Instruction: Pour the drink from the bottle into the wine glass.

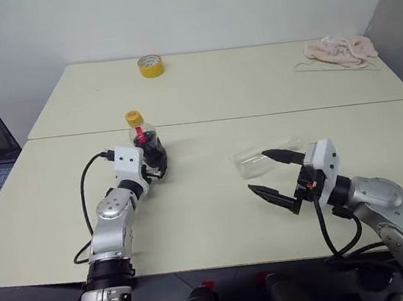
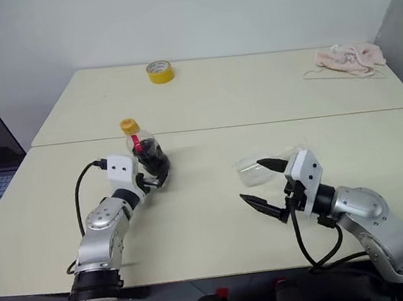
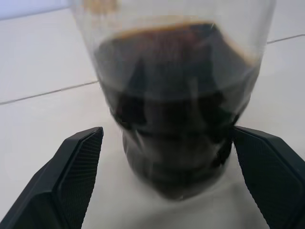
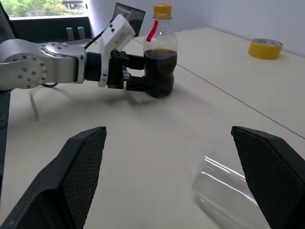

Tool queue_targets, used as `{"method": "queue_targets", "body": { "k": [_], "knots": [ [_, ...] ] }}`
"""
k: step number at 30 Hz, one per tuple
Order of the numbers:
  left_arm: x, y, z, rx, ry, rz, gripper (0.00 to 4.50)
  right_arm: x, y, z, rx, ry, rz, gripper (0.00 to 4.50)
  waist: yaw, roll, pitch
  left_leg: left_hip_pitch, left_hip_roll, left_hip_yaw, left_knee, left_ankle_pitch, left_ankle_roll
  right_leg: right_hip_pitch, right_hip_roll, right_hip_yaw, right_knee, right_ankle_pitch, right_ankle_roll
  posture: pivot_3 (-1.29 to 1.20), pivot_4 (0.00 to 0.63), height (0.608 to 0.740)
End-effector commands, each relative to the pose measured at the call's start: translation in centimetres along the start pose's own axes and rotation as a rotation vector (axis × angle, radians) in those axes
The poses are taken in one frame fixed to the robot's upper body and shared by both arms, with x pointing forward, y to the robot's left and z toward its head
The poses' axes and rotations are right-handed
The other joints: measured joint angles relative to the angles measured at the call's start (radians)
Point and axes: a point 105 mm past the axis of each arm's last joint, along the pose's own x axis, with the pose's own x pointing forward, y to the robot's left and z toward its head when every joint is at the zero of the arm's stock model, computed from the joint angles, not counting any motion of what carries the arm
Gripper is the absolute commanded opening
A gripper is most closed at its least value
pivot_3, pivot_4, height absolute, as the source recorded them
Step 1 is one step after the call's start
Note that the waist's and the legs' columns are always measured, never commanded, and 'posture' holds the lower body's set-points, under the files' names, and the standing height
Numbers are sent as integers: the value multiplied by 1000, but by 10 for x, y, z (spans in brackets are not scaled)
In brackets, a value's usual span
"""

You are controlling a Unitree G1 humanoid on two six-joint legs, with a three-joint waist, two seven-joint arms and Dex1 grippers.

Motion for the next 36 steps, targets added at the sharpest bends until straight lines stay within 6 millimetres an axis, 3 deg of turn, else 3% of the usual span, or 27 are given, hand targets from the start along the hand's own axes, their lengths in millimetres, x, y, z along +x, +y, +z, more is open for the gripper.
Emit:
{"method": "queue_targets", "body": {
  "k": [1, 12, 17, 22, 28, 33, 36],
  "knots": [
    [6, -2, 15, 10, -59, -5, 4500, 3, 2, 14, -38, -41, 21, 4482, 0, 0, 0, 0, 0, 0, 0, 1, -3, 0, 0, 0, 0, 0, 0, 0, 150, 740],
    [17, -2, 24, 11, -99, 4, 4500, 13, 1, 20, -57, -64, 35, 4482, 0, 0, 0, 0, 0, 0, 0, 2, -3, 0, 0, 0, 0, 0, 0, 0, 150, 740],
    [17, -12, 22, 53, -88, -50, 3001, 18, 0, 26, -65, -76, 37, 4500, -1, 0, 0, 0, 0, -1, 0, 2, -3, 0, 0, -1, 0, 0, 0, 0, 150, 740],
    [10, -21, 18, 46, -73, -91, 2177, 24, -10, 40, -43, -112, -17, 4500, -1, 0, 0, 0, 0, -1, 0, 2, -3, 0, 0, 0, 0, 0, 0, 0, 150, 740],
    [-5, -45, 27, 78, -70, -151, 1935, 33, -23, 52, -5, -92, -98, 4500, -2, 0, 0, 0, 0, -1, 0, 2, -3, -1, 0, 0, 1, 0, 0, 0, 150, 740],
    [-14, -66, 43, 120, -85, -159, 1822, 48, -21, 72, 41, -142, -80, 4500, -1, 0, 0, -1, 0, -1, 0, 2, -3, -1, 0, 0, 1, 0, 0, 0, 150, 740],
    [-15, -76, 51, 144, -105, -155, 1814, 64, -23, 68, 96, -98, -94, 4500, -2, 0, 0, -1, 0, -1, 0, 2, -3, -2, 0, 0, 1, 0, 0, 0, 150, 740]
  ]
}}
